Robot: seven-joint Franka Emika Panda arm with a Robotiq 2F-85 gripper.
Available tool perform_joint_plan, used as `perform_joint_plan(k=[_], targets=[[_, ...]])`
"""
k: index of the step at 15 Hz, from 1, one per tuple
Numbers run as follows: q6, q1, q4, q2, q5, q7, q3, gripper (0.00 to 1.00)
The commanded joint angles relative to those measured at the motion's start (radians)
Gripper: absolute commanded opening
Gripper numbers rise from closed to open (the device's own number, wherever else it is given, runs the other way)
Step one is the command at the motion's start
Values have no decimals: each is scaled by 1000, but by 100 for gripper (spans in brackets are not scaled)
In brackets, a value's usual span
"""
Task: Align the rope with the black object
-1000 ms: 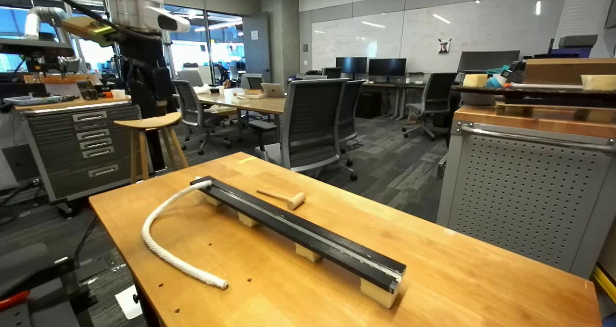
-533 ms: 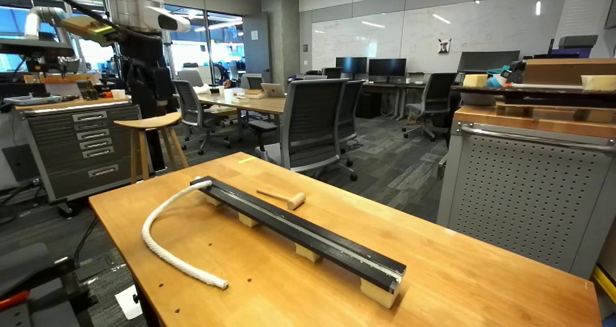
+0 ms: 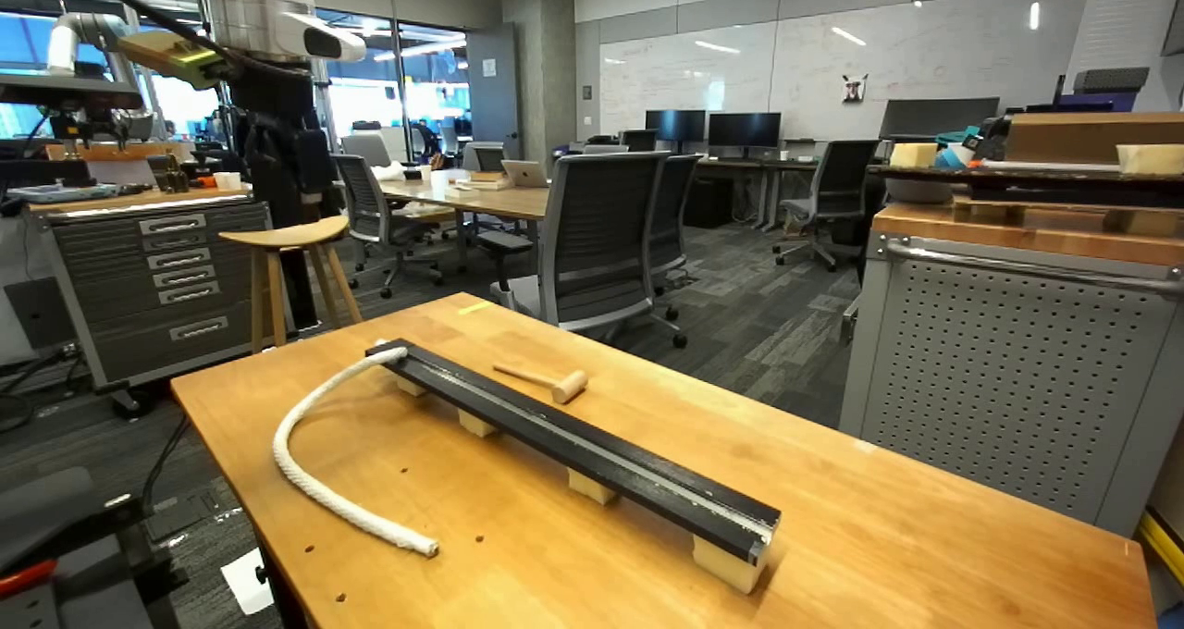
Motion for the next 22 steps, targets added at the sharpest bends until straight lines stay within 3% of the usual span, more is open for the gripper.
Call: perform_joint_plan(k=[1,11,18,22], targets=[[8,-14,-10,-2,2,13,10,100],[76,-64,-171,-29,-18,143,17,100],[330,-154,-304,23,-91,400,20,100],[474,-239,-293,143,-182,603,37,100]])
